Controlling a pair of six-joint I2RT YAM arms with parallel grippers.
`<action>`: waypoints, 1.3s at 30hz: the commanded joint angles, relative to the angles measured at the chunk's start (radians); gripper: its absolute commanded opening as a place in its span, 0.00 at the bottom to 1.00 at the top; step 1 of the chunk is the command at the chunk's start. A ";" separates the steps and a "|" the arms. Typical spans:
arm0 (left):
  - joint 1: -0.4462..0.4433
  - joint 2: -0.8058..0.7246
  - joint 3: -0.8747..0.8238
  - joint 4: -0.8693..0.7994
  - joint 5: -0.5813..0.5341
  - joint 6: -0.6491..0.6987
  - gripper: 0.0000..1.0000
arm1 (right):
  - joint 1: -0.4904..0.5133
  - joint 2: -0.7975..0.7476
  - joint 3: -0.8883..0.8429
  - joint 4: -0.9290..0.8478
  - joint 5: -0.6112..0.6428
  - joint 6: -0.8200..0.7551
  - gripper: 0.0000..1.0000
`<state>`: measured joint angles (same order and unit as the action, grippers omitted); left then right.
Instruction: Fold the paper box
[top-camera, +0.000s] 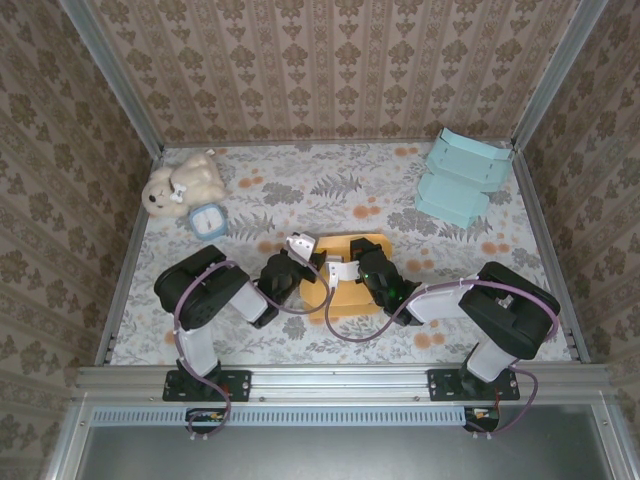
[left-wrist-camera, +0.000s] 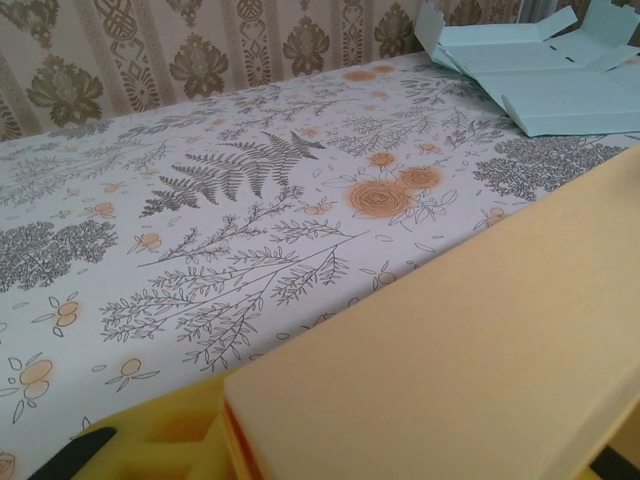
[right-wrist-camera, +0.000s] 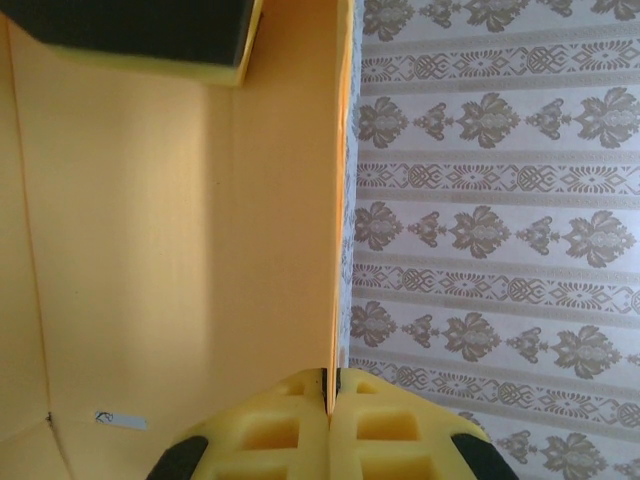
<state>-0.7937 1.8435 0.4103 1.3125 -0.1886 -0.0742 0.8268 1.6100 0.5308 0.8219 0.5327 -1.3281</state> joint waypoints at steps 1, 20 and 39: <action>0.000 -0.019 -0.030 -0.011 -0.086 -0.015 0.30 | 0.012 0.032 0.001 -0.108 -0.037 0.025 0.00; -0.043 -0.125 0.090 -0.488 -0.497 -0.190 0.06 | 0.003 0.066 0.042 -0.091 0.068 0.044 0.00; -0.091 -0.389 0.010 -0.683 -0.208 -0.305 0.35 | -0.018 0.036 0.087 -0.188 0.104 0.168 0.00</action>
<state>-0.8742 1.4914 0.4492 0.6926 -0.3855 -0.3428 0.8192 1.6516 0.6155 0.7353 0.5934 -1.2129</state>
